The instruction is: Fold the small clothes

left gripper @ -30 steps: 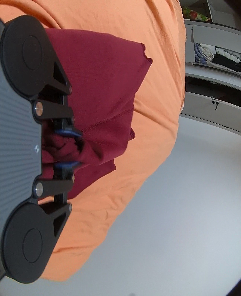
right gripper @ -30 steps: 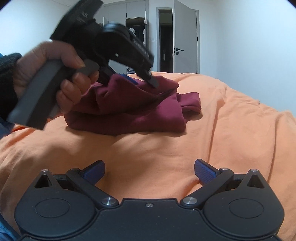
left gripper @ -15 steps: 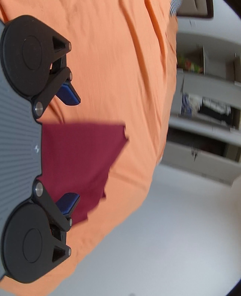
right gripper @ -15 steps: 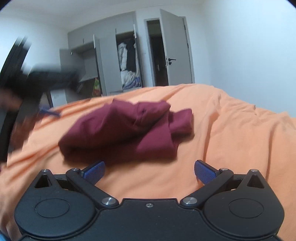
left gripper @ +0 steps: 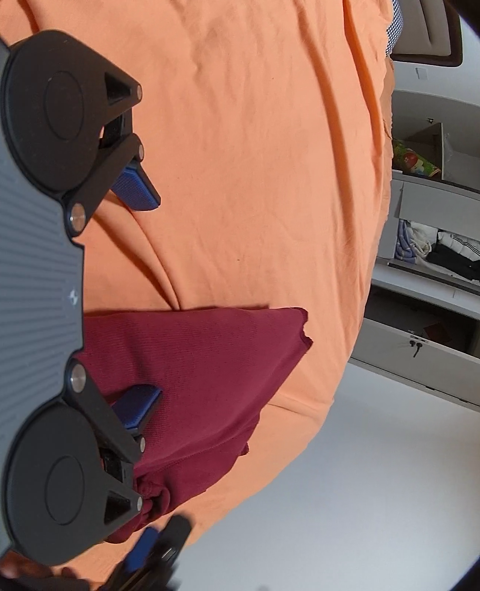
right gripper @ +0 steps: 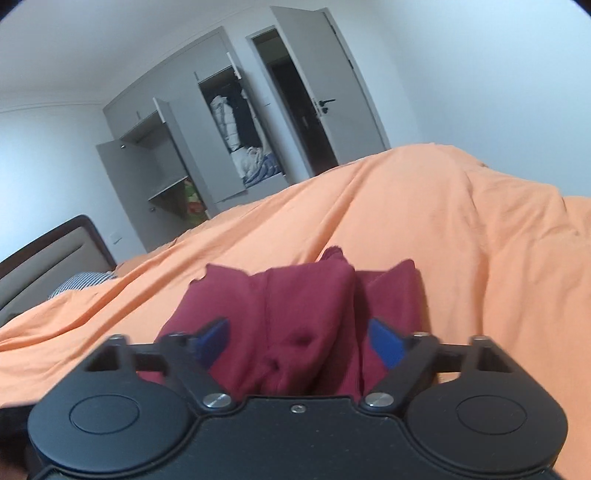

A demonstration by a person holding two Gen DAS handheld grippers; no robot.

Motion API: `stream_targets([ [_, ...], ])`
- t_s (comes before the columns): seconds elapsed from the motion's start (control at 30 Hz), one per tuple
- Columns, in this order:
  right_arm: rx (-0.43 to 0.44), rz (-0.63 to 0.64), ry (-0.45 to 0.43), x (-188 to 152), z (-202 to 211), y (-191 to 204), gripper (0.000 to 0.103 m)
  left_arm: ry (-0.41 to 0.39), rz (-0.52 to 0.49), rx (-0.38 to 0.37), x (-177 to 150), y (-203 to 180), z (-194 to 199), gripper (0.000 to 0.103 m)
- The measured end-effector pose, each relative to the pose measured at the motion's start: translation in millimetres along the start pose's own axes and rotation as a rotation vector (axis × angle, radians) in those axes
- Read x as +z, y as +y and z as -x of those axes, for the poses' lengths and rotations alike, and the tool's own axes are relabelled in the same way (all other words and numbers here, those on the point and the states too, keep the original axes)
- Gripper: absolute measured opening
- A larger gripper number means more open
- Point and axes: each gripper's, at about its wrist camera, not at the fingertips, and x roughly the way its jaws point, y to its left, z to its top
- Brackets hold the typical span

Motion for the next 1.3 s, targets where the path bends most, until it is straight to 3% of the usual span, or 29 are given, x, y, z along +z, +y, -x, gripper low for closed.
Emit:
stream_targets([
  [0.03, -0.01, -0.002, 0.001, 0.1, -5.8, 0.6, 0.075, 0.003, -0.001, 0.0, -0.5, 0.1, -0.8, 0.102],
  [0.27, -0.098, 0.077, 0.005, -6.6, -29.5, 8.4, 0.009, -0.002, 0.0, 0.001, -1.0, -0.9, -0.1, 0.102],
  [0.37, -0.098, 0.135, -0.057, -2.3, -24.4, 9.7, 0.006, -0.091, 0.018, -0.038, 1.7, -3.6, 14.8, 0.102],
  [0.47, -0.115, 0.162, -0.125, 8.2, -10.1, 7.0, 0.006, -0.14, -0.005, -0.072, 10.4, -12.7, 23.8, 0.102],
  [0.57, -0.139, 0.162, -0.17, 14.6, 1.5, -1.5, 0.006, -0.128, -0.031, -0.078, 16.6, -23.4, 20.7, 0.102],
  [0.8, -0.245, 0.116, -0.087, -6.3, -18.0, -37.4, 0.004, -0.015, -0.054, -0.05, 1.6, -33.3, -9.0, 0.102],
  [0.93, -0.23, 0.068, -0.065, -14.1, -21.0, -49.7, 0.005, 0.013, -0.038, -0.052, -4.4, -29.9, -14.8, 0.102],
  [1.07, -0.234, 0.087, -0.092, -15.6, -7.1, -40.0, 0.023, 0.017, -0.032, -0.044, -3.7, -28.9, -13.6, 0.102],
  [1.1, -0.228, 0.087, -0.098, -16.7, -2.4, -38.6, 0.033, 0.018, -0.032, -0.042, -3.8, -28.7, -12.8, 0.102],
  [1.23, -0.185, 0.076, -0.114, -20.0, 23.4, -31.2, 0.053, 0.023, -0.036, -0.038, -3.7, -34.5, -9.7, 0.102],
  [1.3, -0.142, 0.077, -0.117, -24.8, 35.5, -25.2, 0.069, 0.023, -0.042, -0.037, -4.0, -38.1, -6.4, 0.102],
])
